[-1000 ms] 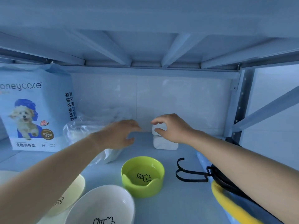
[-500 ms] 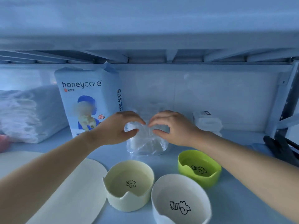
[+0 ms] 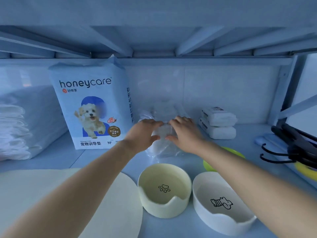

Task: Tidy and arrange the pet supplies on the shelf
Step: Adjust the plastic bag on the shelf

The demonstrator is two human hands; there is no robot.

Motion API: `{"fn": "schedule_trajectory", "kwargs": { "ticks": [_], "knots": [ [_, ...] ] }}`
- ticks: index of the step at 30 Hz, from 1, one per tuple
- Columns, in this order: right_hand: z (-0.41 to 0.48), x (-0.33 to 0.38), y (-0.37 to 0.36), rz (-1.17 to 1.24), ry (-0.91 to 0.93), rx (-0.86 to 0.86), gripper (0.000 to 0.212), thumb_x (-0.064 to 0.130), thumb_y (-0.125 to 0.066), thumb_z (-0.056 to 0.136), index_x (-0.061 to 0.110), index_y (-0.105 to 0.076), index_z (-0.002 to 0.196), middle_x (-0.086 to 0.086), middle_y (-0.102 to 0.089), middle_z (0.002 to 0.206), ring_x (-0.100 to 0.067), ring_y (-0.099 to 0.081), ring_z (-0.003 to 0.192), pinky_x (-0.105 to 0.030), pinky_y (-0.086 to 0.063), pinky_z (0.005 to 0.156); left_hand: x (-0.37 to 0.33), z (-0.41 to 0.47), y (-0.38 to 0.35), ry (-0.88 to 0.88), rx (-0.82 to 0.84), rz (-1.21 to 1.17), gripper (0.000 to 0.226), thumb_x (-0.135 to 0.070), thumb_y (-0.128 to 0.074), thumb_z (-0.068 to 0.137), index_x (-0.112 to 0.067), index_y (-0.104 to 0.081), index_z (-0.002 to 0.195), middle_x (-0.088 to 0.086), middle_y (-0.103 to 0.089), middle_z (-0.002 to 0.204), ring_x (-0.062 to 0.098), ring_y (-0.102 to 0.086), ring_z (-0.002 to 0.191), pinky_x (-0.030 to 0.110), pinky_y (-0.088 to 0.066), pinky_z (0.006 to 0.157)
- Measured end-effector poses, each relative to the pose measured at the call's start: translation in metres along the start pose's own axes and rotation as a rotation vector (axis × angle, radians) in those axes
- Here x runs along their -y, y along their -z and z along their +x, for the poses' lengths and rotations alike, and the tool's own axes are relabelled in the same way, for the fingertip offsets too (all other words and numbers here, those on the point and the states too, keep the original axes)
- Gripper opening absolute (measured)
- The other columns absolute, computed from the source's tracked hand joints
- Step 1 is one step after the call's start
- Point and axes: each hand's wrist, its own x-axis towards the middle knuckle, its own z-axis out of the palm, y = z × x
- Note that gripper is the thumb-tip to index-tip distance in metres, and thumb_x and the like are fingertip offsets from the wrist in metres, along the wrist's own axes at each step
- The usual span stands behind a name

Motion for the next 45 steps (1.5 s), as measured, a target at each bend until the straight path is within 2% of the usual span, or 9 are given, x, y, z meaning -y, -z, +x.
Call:
{"fn": "schedule_trajectory", "kwargs": {
  "ticks": [4, 7, 10, 16, 19, 22, 36, 45],
  "knots": [
    [-0.005, 0.001, 0.004, -0.02, 0.03, 0.012, 0.044, 0.045, -0.054, 0.088, 0.016, -0.047, 0.121, -0.005, -0.048, 0.113, -0.025, -0.045, 0.111, -0.035, -0.028, 0.094, 0.003, -0.004, -0.002, -0.039, -0.048, -0.012, 0.05, -0.026, -0.061, 0.088, -0.03, -0.044, 0.135, -0.001, -0.056, 0.124, 0.022, -0.049, 0.114, 0.029, -0.041, 0.086],
    [-0.008, 0.003, 0.004, -0.038, 0.03, 0.0, 0.043, 0.044, -0.055, 0.088, 0.015, -0.046, 0.119, -0.005, -0.048, 0.111, -0.025, -0.045, 0.109, -0.035, -0.028, 0.095, 0.001, -0.011, -0.008, -0.044, -0.069, 0.047, 0.049, -0.028, -0.053, 0.092, -0.027, -0.037, 0.139, -0.003, -0.047, 0.131, 0.019, -0.038, 0.125, 0.031, -0.041, 0.09],
    [-0.01, 0.005, 0.005, -0.029, 0.017, -0.006, 0.04, 0.042, -0.056, 0.088, 0.015, -0.047, 0.116, -0.004, -0.047, 0.11, -0.025, -0.045, 0.108, -0.035, -0.028, 0.094, 0.0, -0.014, -0.013, -0.086, -0.055, 0.053, 0.049, -0.028, -0.047, 0.094, -0.021, -0.03, 0.14, -0.003, -0.04, 0.13, 0.017, -0.029, 0.125, 0.029, -0.041, 0.088],
    [-0.016, -0.009, 0.012, -0.014, 0.041, 0.009, 0.039, 0.039, -0.057, 0.088, 0.014, -0.048, 0.116, -0.003, -0.048, 0.111, -0.024, -0.044, 0.11, -0.031, -0.025, 0.087, -0.003, -0.008, -0.011, -0.133, 0.005, 0.044, 0.054, -0.029, -0.054, 0.091, -0.022, -0.028, 0.138, -0.005, -0.036, 0.13, 0.015, -0.028, 0.125, 0.033, -0.043, 0.091],
    [-0.018, -0.023, 0.014, 0.004, 0.04, 0.025, 0.039, 0.037, -0.058, 0.088, 0.014, -0.048, 0.118, -0.004, -0.049, 0.112, -0.023, -0.045, 0.11, -0.031, -0.025, 0.087, -0.012, 0.001, -0.015, -0.147, 0.015, 0.047, 0.054, -0.029, -0.054, 0.091, -0.022, -0.029, 0.138, -0.004, -0.036, 0.131, 0.016, -0.028, 0.125, 0.037, -0.046, 0.093],
    [-0.02, -0.041, 0.016, 0.02, 0.02, 0.032, 0.039, 0.036, -0.059, 0.087, 0.013, -0.049, 0.117, -0.005, -0.049, 0.11, -0.024, -0.046, 0.109, -0.032, -0.028, 0.09, -0.024, 0.017, -0.023, -0.163, 0.048, 0.061, 0.055, -0.029, -0.052, 0.092, -0.021, -0.026, 0.14, -0.003, -0.035, 0.132, 0.018, -0.028, 0.126, 0.038, -0.042, 0.099],
    [-0.006, -0.11, 0.007, 0.025, -0.037, 0.064, 0.042, 0.031, -0.061, 0.087, 0.011, -0.048, 0.121, -0.007, -0.05, 0.114, -0.026, -0.048, 0.109, -0.032, -0.029, 0.092, -0.057, 0.083, -0.059, -0.101, 0.102, 0.111, 0.058, -0.028, -0.049, 0.094, -0.02, -0.02, 0.142, 0.001, -0.03, 0.135, 0.021, -0.026, 0.129, 0.038, -0.037, 0.104],
    [0.011, -0.131, -0.007, 0.022, -0.05, 0.07, 0.042, 0.03, -0.06, 0.087, 0.012, -0.046, 0.122, -0.008, -0.049, 0.116, -0.028, -0.048, 0.11, -0.032, -0.029, 0.094, -0.06, 0.105, -0.078, -0.032, 0.065, 0.113, 0.057, -0.027, -0.049, 0.094, -0.021, -0.019, 0.142, -0.001, -0.03, 0.134, 0.019, -0.025, 0.13, 0.03, -0.033, 0.104]
  ]
}}
